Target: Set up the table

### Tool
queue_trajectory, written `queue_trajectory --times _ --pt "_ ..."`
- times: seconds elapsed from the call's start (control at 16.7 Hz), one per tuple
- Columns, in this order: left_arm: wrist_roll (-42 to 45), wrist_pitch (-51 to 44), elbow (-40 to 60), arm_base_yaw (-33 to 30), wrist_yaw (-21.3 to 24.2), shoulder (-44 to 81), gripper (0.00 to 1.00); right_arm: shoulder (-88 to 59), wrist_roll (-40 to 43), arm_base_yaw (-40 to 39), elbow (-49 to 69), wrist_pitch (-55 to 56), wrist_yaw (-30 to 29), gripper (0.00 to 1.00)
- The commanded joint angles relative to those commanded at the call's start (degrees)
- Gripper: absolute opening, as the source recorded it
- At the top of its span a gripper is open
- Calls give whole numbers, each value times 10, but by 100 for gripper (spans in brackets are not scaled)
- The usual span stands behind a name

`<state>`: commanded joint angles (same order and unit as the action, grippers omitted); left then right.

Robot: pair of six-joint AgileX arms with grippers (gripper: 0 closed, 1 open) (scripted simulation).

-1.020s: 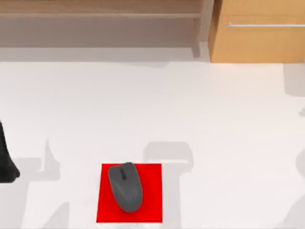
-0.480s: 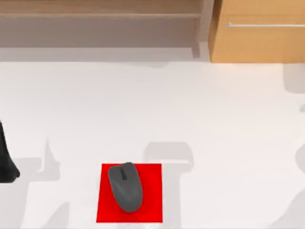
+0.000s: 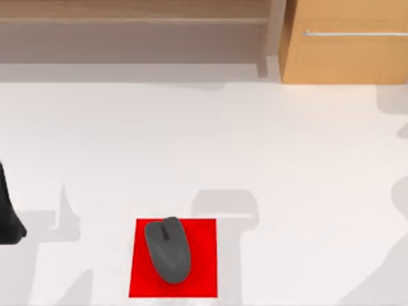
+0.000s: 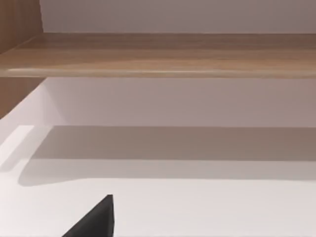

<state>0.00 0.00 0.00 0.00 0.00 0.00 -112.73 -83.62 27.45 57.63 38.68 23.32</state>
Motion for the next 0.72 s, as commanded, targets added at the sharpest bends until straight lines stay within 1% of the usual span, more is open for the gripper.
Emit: queue_trajectory --times 0.06,0.72 --pt "0 0 0 0 0 0 100 0 0 0 0 0 0 0" --pt "0 0 0 0 0 0 100 0 0 0 0 0 0 83"
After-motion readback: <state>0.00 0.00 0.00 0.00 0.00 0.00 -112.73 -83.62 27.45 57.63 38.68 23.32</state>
